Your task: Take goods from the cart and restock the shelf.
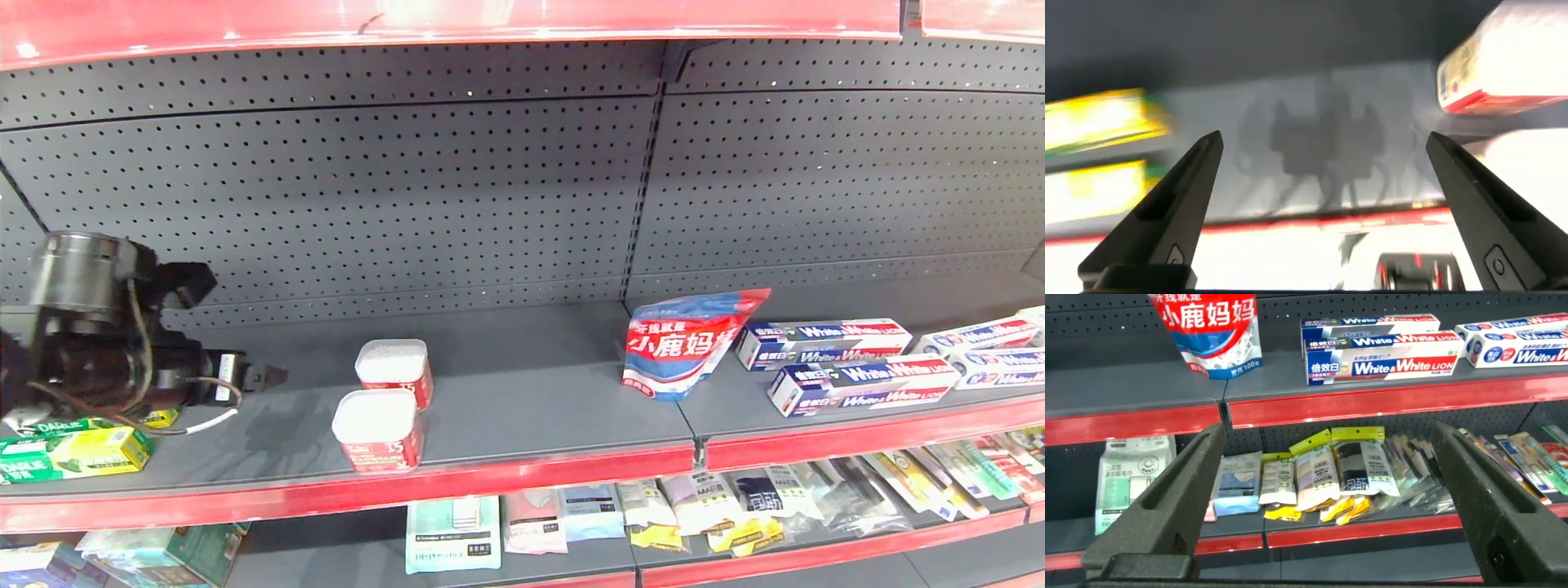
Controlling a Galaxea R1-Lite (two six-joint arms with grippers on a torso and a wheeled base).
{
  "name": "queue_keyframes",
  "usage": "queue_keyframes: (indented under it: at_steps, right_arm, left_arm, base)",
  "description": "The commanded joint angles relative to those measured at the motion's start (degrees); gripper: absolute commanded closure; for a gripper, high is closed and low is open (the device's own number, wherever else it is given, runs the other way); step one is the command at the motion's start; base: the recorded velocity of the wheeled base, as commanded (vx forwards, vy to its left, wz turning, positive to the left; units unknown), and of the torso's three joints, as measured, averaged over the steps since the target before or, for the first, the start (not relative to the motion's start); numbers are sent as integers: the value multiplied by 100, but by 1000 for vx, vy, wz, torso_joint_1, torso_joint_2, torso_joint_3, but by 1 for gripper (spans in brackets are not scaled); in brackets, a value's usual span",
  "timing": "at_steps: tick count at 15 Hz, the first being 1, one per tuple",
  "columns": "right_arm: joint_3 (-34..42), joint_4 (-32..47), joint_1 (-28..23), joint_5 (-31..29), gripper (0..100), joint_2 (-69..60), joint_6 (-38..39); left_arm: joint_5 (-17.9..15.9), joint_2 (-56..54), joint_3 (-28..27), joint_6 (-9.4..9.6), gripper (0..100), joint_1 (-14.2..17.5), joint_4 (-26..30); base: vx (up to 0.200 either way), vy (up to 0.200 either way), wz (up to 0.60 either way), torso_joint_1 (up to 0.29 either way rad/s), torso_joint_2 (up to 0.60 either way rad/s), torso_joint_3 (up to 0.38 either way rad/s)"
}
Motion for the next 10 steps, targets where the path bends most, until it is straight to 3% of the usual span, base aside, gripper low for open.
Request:
queue_keyframes:
  at_steps: [1,3,6,7,10]
  right_arm:
    - [0,-1,1,0,0,-1,2]
    - [0,-1,1,0,0,-1,2]
    - [0,-1,1,0,0,8,2]
    - [0,-1,1,0,0,-1,2]
    - [0,-1,1,0,0,-1,2]
  left_arm:
    - [-11,-2313,996,35,0,516,19]
    - [-28,-3632,2095,61,0,542,45]
    - [-37,-5064,3053,158,0,472,89]
    - [-64,-5433,3035,149,0,446,309]
    - [-275,-6787,3132,167,0,-29,572]
  base:
    - [0,0,0,0,0,0]
    - [0,0,0,0,0,0]
    - [0,0,0,0,0,0]
    - [0,0,0,0,0,0]
    - [0,0,0,0,0,0]
